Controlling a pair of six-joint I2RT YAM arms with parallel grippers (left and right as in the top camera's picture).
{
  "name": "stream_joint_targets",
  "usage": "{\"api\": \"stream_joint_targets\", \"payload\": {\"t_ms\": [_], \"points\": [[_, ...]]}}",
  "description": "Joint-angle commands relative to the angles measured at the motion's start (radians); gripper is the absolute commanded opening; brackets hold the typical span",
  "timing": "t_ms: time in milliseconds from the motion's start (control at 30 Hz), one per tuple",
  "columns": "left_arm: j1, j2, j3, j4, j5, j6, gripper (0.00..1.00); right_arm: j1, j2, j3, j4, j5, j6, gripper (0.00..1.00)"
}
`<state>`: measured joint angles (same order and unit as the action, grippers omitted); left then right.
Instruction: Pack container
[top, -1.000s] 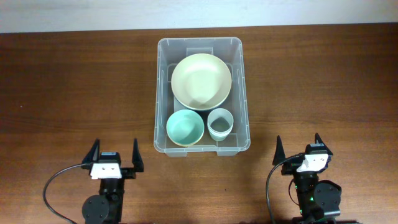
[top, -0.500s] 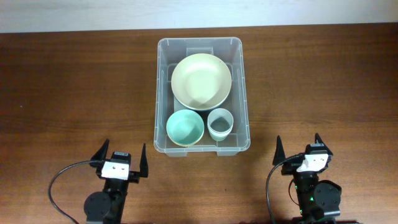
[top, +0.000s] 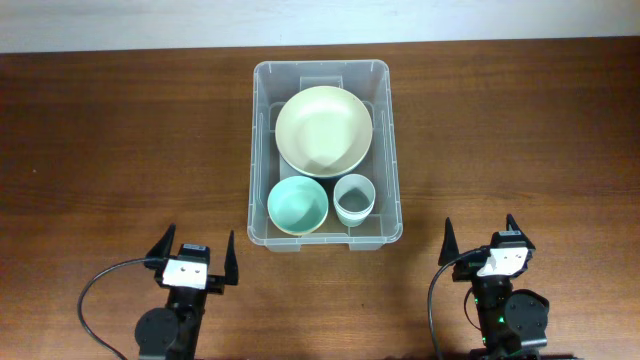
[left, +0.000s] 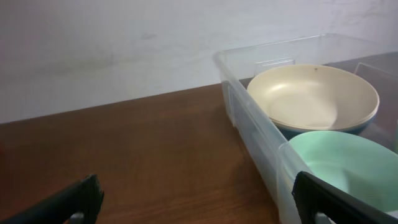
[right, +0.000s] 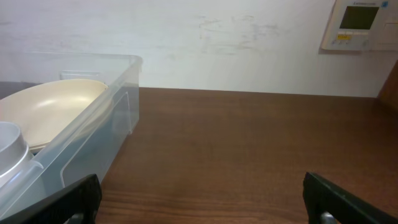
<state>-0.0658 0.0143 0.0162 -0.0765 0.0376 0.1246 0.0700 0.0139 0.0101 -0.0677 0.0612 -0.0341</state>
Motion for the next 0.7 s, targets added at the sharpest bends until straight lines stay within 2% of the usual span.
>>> {"api": "stream_joint_targets", "payload": {"t_ms": [0, 667], "points": [[0.003, -0.01, -0.008, -0.003, -0.045, -0.053, 1.0, 0.002, -0.01, -0.005, -0.01, -0.005, -0.003, 0.99], [0.003, -0.009, -0.008, -0.004, -0.023, -0.053, 1.0, 0.002, -0.01, -0.005, -0.01, -0.005, -0.003, 0.99]]}}
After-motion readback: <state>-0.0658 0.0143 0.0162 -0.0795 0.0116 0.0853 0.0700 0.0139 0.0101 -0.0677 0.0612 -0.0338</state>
